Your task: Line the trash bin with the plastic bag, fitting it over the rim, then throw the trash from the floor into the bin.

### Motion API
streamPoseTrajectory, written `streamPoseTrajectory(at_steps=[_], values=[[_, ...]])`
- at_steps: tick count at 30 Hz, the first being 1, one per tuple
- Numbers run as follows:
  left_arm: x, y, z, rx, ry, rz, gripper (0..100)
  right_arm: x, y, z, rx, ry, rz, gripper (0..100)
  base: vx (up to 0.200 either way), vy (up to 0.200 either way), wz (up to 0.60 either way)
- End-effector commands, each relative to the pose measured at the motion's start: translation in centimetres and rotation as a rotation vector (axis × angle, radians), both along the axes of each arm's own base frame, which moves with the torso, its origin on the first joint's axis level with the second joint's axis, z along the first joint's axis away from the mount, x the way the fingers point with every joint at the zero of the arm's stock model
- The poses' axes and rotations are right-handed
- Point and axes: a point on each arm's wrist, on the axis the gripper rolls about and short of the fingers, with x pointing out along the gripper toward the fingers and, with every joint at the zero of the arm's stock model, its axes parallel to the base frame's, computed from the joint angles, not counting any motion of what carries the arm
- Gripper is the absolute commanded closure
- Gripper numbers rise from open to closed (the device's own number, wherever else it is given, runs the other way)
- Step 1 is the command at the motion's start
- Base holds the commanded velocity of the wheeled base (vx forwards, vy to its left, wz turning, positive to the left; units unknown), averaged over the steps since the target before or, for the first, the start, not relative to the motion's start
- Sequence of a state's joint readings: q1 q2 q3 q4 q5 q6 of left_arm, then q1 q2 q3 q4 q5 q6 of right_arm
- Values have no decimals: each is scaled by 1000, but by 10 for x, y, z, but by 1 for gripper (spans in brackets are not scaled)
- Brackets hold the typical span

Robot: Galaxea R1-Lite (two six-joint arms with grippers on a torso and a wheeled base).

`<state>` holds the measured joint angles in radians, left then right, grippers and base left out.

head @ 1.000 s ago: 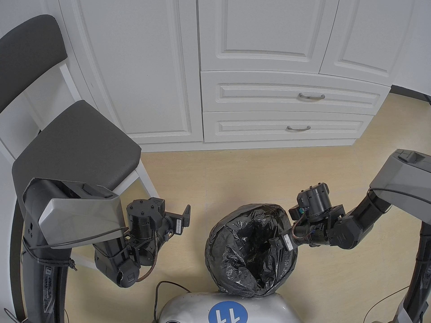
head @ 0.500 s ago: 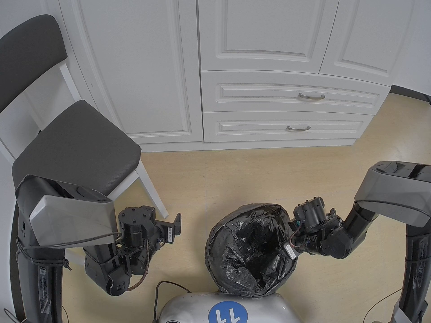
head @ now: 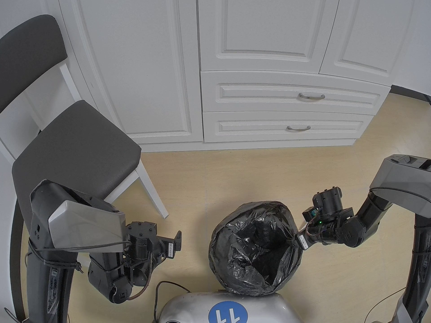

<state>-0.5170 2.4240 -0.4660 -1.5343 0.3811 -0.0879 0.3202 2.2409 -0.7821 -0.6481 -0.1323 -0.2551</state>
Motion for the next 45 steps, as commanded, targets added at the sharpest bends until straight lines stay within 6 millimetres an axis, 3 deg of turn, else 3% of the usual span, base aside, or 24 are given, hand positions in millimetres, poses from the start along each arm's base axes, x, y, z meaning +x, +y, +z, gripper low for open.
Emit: streamPoseTrajectory(at_steps=[1, 7, 12, 18, 25, 36, 45], values=[[-5, -5, -17, 31, 46, -24, 0, 9, 4, 3, 98, -7, -13, 0, 0, 0, 0], [-11, -4, -35, 114, 108, -130, 0, 10, 10, 10, 197, -7, -40, 0, 0, 0, 0], [-10, -8, -52, 161, 152, -271, 0, -7, 9, 36, 274, -16, 2, 0, 0, 0, 0], [-4, -24, -52, 155, 176, -374, 0, -19, 6, 36, 237, -3, 35, 0, 0, 0, 0], [8, -49, -48, 172, 156, -447, 0, -22, 0, 54, 248, -50, 32, 0, 0, 0, 0], [38, -85, -38, 167, 152, -475, 0, -13, -33, 71, 224, -126, -35, 0, 0, 0, 0], [67, -100, -28, 168, 147, -449, 0, -6, -57, 69, 168, -118, -70, 0, 0, 0, 0]])
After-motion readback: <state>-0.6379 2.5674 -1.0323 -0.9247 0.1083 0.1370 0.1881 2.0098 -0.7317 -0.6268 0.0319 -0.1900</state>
